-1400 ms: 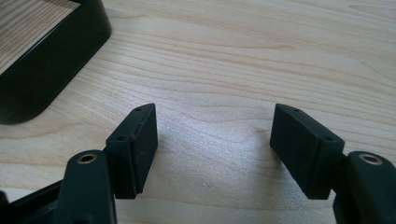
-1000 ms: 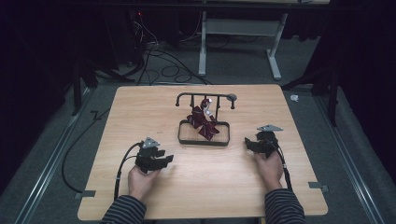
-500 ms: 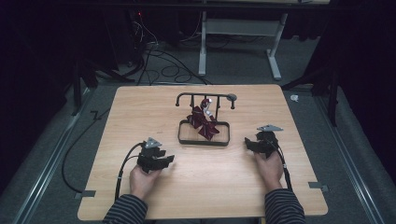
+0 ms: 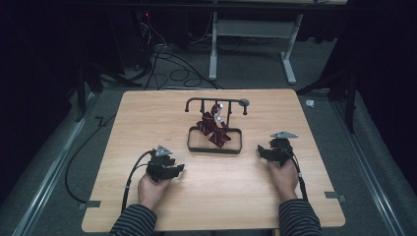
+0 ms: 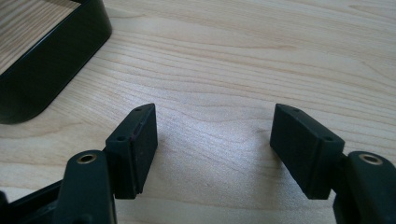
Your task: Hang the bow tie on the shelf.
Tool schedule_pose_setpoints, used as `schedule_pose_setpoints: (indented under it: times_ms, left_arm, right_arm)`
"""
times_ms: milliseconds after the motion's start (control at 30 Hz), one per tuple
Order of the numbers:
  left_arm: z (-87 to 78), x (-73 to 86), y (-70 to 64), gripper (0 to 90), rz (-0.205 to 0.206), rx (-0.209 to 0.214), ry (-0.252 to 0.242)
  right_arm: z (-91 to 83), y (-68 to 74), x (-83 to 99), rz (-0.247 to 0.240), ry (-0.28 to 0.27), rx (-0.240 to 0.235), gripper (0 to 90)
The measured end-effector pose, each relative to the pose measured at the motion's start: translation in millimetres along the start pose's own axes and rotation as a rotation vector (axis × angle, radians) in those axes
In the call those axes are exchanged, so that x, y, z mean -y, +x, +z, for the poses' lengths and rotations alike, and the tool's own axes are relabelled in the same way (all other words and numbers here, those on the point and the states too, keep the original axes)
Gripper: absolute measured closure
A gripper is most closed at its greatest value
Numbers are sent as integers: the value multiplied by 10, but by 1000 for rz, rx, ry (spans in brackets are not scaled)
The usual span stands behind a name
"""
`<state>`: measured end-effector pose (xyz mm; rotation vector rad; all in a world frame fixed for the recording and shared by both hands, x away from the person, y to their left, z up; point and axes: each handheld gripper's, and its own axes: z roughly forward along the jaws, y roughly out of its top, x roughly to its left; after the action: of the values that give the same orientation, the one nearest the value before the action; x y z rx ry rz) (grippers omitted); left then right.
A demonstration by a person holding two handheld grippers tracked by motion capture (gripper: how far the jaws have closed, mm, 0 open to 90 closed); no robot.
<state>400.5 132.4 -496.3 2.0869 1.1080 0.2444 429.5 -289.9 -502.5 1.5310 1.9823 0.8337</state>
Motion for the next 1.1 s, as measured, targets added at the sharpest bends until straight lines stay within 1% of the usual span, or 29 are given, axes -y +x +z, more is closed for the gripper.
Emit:
schedule_pose_setpoints:
  times_ms: [100,200,367,567,633,733,767,800,900,967,1100]
  left_arm:
    - [-5,16,17,518,-14,5,-13]
    - [-8,26,24,518,-16,1,-20]
    - [-1,39,11,512,3,-13,-30]
    - [5,67,2,496,3,-15,-52]
    - [12,68,-11,488,14,-24,-54]
    - [30,76,-40,461,45,-42,-62]
    - [43,97,-56,450,54,-48,-81]
    - [50,108,-69,433,67,-58,-87]
    - [72,104,-137,419,115,-103,-73]
    - [81,100,-151,400,115,-103,-71]
    - [85,98,-155,392,115,-104,-70]
  right_arm:
    - [0,0,0,0,0,0,334]
    - [0,0,0,0,0,0,334]
    - [0,0,0,0,0,0,334]
    - [0,0,0,0,0,0,334]
    - [0,1,0,-1,0,0,334]
    - [0,1,0,-1,0,0,334]
    - [0,1,0,-1,0,0,334]
    - [0,1,0,-1,0,0,334]
    - [-2,3,2,-1,1,-3,334]
    - [-2,3,2,0,1,-3,334]
    - [-3,3,3,-2,0,-2,333]
